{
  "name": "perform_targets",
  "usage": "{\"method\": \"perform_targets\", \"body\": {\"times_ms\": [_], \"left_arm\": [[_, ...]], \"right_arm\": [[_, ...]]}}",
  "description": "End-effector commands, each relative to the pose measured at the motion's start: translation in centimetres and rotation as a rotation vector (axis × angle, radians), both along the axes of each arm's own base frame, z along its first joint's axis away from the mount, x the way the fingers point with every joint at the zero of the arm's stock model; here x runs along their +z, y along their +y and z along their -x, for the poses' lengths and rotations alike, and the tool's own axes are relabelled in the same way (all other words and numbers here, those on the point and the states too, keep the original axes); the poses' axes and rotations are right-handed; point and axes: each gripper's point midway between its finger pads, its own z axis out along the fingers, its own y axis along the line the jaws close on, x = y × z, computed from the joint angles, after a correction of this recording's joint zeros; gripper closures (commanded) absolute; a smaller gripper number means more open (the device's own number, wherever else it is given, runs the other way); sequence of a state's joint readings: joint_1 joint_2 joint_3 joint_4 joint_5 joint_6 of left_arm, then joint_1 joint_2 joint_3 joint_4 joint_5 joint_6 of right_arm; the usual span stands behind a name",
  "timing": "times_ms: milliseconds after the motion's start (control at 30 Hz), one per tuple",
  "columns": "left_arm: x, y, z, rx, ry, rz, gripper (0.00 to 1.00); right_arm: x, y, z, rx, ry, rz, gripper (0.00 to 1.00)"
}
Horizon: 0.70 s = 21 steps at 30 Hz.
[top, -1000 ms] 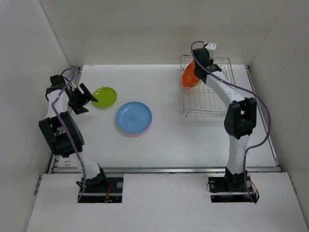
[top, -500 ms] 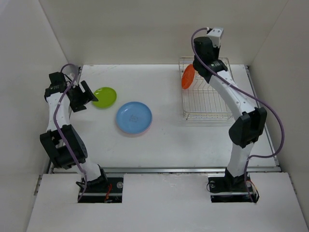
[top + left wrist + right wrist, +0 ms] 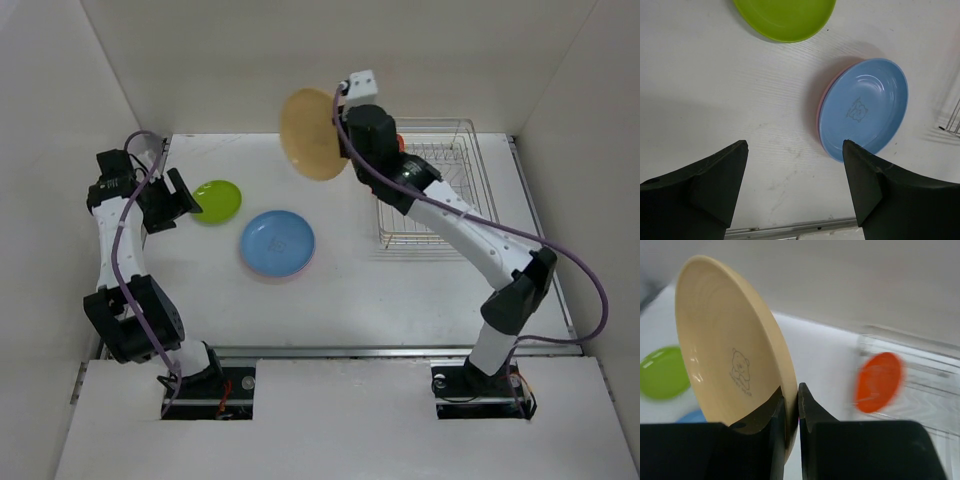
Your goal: Unload the plates from the dish rack
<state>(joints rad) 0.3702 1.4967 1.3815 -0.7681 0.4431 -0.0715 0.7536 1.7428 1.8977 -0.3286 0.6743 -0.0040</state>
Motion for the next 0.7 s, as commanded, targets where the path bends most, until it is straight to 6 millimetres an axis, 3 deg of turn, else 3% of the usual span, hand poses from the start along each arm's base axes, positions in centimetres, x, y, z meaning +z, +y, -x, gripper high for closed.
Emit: {"method": "perform_targets", "body": {"times_ms": [0,33,133,167,233,400,533,633,667], "left_arm": [[1.4,-0.1,1.2,-0.014,-0.022,-0.033,0.26],[1.3,0.1,1.2,-0.007,-0.017,-0.044,0.26],[0.9,0.4,1.7,-0.002,-0.004,-0.065,0.26],[0.8,0.4,1.9,-0.011,0.002,-0.068,0.26],[0.8,0.5,1.9,-0.006,0.006,-0.075,0.26],[0.7,0.5,2.1,-0.014,0.013,-0.077,0.26],[0.6,0.4,2.3,-0.014,0.021,-0.074,0.26],[0.3,0.4,2.3,-0.014,0.030,-0.070,0.26],[0.3,0.4,2.3,-0.014,0.030,-0.070,0.26]], "right_arm": [[-6.6,10.4,1.6,0.487,0.197,-0.093,1.00],[-9.3,12.0,1.5,0.527,0.262,-0.103,1.00],[-12.4,15.2,2.8,0.681,0.361,-0.138,1.00],[-14.8,16.1,2.9,0.707,0.414,-0.137,1.00],[-16.3,17.5,3.8,0.784,0.470,-0.158,1.00],[-22.0,18.1,3.9,0.775,0.592,-0.153,1.00],[-24.5,17.5,3.8,0.778,0.656,-0.152,0.99],[-27.0,16.6,4.1,0.756,0.738,-0.132,0.80],[-28.0,16.4,4.3,0.753,0.763,-0.114,0.63]]}}
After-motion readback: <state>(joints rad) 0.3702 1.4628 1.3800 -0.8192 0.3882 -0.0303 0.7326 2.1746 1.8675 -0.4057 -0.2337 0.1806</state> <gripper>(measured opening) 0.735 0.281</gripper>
